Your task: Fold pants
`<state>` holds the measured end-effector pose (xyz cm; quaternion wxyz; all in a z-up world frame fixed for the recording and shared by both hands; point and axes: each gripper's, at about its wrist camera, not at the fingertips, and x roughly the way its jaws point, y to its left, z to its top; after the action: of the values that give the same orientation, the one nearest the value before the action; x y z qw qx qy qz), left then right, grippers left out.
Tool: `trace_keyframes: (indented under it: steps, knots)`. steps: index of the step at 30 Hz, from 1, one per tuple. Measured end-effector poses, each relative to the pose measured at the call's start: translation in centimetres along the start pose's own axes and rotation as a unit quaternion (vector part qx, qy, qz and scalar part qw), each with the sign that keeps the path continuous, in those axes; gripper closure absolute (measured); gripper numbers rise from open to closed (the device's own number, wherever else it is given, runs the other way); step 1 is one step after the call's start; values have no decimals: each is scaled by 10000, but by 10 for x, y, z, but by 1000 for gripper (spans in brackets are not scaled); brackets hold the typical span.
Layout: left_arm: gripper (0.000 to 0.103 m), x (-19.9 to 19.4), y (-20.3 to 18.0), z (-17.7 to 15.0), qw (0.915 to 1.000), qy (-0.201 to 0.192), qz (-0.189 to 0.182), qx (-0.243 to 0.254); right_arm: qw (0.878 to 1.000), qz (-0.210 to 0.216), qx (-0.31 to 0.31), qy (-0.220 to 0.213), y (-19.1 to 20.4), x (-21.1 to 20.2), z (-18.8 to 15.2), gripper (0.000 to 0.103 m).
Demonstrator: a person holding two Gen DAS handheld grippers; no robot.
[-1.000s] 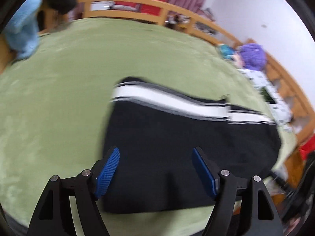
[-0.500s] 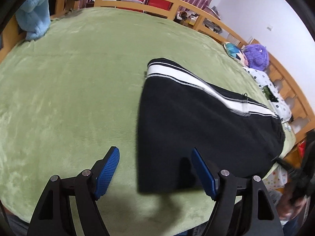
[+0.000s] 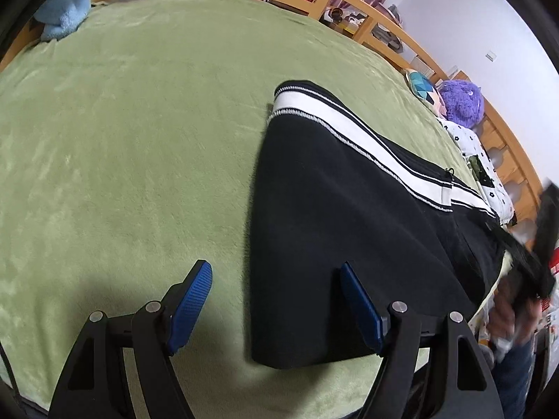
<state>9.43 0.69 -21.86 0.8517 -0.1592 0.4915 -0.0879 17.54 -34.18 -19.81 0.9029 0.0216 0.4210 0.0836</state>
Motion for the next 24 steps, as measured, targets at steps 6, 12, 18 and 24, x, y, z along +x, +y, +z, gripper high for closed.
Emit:
trace_keyframes:
  steps: [6, 12, 18, 24]
  knots:
    - [29, 1, 7, 9, 9999, -32, 90, -56, 9923, 567, 680, 870, -28, 75, 22, 34]
    - [29, 6, 8, 15, 10000, 5, 48, -76, 9850, 1382, 1035, 44, -51, 40, 43, 83]
    - [29, 13, 0, 9, 9998, 146, -110, -80, 9875, 813, 885, 1024, -51, 77, 25, 61]
    - [31, 8, 1, 2, 9992, 183, -329, -131, 9878, 895, 1175, 493, -53, 5, 0, 38]
